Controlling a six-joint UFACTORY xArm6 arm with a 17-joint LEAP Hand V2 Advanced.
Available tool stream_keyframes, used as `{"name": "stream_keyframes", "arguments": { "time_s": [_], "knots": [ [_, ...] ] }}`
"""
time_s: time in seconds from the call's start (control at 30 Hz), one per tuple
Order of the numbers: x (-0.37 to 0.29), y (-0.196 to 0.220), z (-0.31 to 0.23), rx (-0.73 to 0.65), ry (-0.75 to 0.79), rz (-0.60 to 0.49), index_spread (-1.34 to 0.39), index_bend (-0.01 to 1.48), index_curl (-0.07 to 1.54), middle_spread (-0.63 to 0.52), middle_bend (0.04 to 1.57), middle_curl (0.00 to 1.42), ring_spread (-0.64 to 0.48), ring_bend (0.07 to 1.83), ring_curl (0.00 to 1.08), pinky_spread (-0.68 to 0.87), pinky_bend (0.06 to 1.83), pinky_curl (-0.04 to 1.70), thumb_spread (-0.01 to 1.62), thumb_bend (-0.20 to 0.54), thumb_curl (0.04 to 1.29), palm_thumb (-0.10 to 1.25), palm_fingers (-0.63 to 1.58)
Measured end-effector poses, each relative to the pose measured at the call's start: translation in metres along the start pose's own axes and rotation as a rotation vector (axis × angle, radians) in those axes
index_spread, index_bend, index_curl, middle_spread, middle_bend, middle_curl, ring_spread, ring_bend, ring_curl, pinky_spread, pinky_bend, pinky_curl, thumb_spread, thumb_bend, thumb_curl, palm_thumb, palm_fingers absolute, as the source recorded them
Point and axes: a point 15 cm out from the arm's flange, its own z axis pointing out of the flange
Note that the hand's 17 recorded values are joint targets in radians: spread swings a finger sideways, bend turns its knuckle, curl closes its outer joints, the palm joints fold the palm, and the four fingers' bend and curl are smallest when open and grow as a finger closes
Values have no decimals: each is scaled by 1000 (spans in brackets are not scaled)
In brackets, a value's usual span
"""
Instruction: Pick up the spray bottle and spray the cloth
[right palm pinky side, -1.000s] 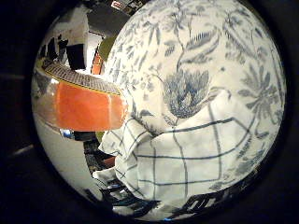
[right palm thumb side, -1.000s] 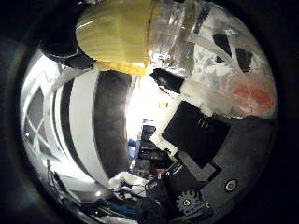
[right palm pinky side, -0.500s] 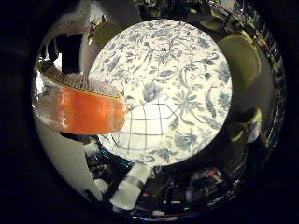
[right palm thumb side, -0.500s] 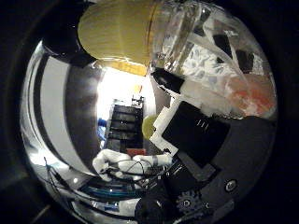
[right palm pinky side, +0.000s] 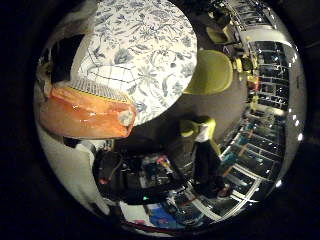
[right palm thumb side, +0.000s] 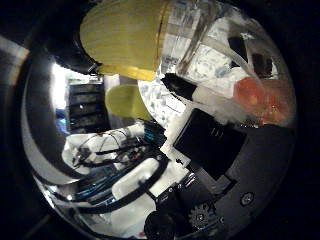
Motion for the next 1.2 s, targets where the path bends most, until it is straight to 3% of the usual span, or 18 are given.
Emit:
{"name": "stream_keyframes", "arguments": {
  "time_s": [0.17, 0.37, 0.6, 0.9, 1.2],
  "knots": [
    [-13, -9, 0, -60, 135, -18, -174, 1243, 715, -96, 1413, 646, -216, 1347, 779, -206, 1076, 1267, 1116, -15, 506, 976, 1146],
    [-34, -3, 53, -201, 215, -25, -174, 1242, 714, -96, 1416, 649, -217, 1343, 783, -208, 1077, 1268, 1121, -15, 488, 982, 1146],
    [-64, 3, 102, -271, 278, -74, -174, 1242, 714, -96, 1415, 650, -217, 1341, 786, -209, 1076, 1268, 1132, -14, 471, 981, 1147],
    [-81, -12, 51, -106, 248, -77, -181, 1244, 713, -96, 1413, 651, -218, 1338, 789, -211, 1075, 1268, 1133, -15, 454, 978, 1149],
    [-181, -46, -27, 156, -138, -119, -181, 1245, 710, -96, 1408, 647, -217, 1348, 792, -212, 1072, 1269, 1121, -13, 453, 1006, 1151]
  ]
}}
